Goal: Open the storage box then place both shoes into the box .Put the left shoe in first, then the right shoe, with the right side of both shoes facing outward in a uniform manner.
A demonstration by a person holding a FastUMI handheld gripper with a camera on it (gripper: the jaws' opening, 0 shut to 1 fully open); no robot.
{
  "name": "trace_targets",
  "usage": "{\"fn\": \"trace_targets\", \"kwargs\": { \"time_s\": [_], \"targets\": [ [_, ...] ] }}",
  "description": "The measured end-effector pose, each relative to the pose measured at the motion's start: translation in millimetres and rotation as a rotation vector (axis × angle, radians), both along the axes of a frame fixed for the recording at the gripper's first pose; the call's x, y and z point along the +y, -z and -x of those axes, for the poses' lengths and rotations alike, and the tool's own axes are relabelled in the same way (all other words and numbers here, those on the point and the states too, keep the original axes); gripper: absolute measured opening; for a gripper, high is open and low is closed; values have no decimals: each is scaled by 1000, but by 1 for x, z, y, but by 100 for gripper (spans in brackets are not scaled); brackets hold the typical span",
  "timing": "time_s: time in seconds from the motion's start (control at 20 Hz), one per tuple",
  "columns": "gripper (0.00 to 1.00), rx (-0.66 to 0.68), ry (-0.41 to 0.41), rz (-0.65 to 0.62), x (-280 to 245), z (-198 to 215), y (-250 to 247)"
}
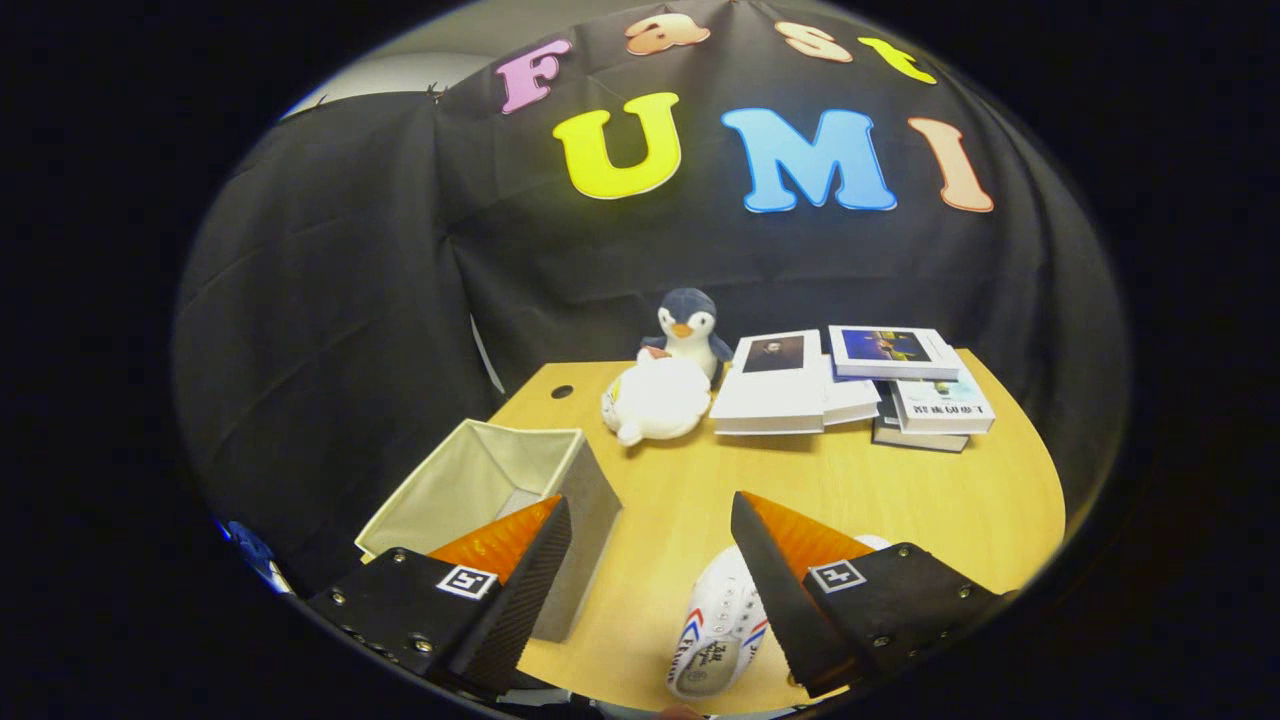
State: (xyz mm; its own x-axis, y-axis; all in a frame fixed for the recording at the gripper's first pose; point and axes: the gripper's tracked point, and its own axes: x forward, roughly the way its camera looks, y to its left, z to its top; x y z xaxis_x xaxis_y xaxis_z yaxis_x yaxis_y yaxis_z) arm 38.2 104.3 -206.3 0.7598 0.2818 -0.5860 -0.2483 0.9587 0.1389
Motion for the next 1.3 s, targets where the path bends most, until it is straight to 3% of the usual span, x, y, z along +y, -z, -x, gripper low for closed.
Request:
{"fn": "trace_targets", "kwargs": {
  "time_s": [0.55, 1.1, 1.15, 1.3],
  "targets": [
    [98, 238, 60, 26, -54, 20, 103],
    [98, 442, 94, 97, -80, 49, 175],
    [92, 446, 99, 93, -78, 49, 178],
    [87, 459, 95, 93, -76, 49, 182]
  ]
}}
